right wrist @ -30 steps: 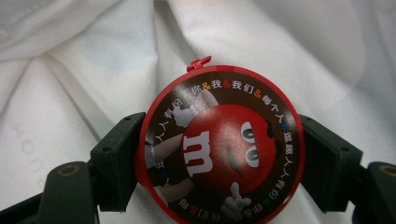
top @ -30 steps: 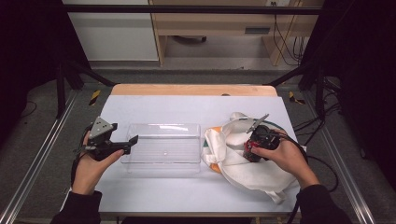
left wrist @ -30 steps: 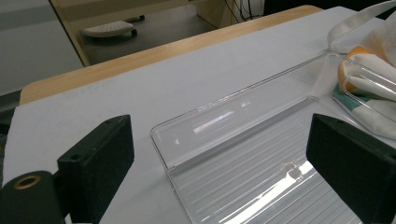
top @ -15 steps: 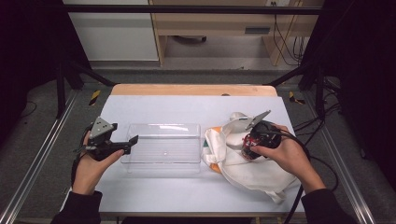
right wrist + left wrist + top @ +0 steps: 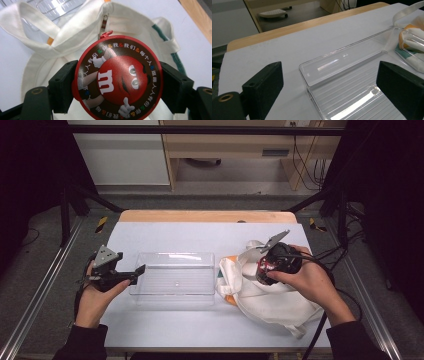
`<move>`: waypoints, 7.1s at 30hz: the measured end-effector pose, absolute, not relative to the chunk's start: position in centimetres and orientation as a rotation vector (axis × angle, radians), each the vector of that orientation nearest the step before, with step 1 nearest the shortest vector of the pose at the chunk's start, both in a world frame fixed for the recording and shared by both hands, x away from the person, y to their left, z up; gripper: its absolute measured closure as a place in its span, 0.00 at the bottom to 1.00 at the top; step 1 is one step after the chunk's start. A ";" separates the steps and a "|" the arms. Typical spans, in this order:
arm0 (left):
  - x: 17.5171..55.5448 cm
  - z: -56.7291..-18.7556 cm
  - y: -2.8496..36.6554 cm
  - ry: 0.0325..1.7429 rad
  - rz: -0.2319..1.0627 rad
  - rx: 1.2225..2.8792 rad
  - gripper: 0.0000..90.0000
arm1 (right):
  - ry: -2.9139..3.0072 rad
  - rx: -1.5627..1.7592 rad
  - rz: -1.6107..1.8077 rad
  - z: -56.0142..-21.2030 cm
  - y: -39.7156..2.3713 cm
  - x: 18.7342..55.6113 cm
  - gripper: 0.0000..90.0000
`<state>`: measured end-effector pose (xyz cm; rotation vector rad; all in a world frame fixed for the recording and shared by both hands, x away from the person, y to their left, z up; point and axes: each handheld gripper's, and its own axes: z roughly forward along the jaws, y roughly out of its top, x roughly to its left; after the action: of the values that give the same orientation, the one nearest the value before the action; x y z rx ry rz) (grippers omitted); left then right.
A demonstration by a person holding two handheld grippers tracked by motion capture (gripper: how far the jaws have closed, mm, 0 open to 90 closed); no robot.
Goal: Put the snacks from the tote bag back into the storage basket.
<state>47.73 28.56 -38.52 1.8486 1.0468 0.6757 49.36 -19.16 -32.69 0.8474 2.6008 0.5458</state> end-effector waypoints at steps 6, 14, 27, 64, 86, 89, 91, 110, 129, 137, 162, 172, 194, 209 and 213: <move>47.7 -38.4 28.9 1.052 0.680 1.837 0.08 | 2.594 0.813 0.542 -31.1 -18.3 49.0 0.28; 47.6 -38.1 29.7 1.066 0.688 1.815 0.08 | 2.593 0.764 0.539 -29.3 -16.7 48.7 0.28; 47.6 -38.0 30.3 1.080 0.683 1.798 0.07 | 2.592 0.728 0.615 -28.2 -14.4 49.3 0.28; 47.5 -38.2 30.2 1.061 0.665 1.797 0.04 | 2.626 0.632 0.682 -29.3 -9.3 52.6 0.28; 47.7 -38.8 30.3 1.067 0.648 1.809 0.04 | 2.653 0.591 0.680 -31.0 -6.8 54.3 0.28; 47.7 -38.8 30.5 1.070 0.647 1.806 0.04 | 2.652 0.594 0.690 -31.1 -6.6 54.3 0.28; 47.8 -38.8 30.5 1.071 0.646 1.804 0.04 | 2.654 0.587 0.696 -31.2 -6.4 54.3 0.28; 47.6 -38.3 31.7 1.088 0.653 1.766 0.04 | 2.670 0.577 0.708 -31.1 -5.0 54.0 0.28; 47.7 -38.4 32.7 1.105 0.645 1.749 0.04 | 2.682 0.578 0.695 -31.8 -3.8 54.5 0.28; 47.7 -38.3 32.4 1.097 0.640 1.756 0.04 | 2.689 0.578 0.704 -32.3 -3.2 54.4 0.28; 47.7 -38.3 33.1 1.116 0.640 1.744 0.04 | 2.741 0.592 0.706 -35.0 -2.1 54.8 0.28; 47.7 -38.3 33.1 1.113 0.637 1.743 0.05 | 2.744 0.599 0.707 -36.0 -2.2 55.0 0.28; 47.8 -38.7 33.0 1.114 0.630 1.762 0.05 | 2.753 0.615 0.674 -37.6 -1.9 55.1 0.28; 47.8 -38.7 33.0 1.113 0.630 1.763 0.05 | 2.760 0.627 0.685 -38.7 -2.0 54.9 0.28; 47.8 -38.7 32.9 1.112 0.629 1.763 0.05 | 2.763 0.621 0.673 -38.9 -2.0 54.9 0.28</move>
<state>47.83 32.94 -38.68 1.7633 1.1122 0.6286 54.89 -1.98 -38.87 0.6207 2.7625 0.6730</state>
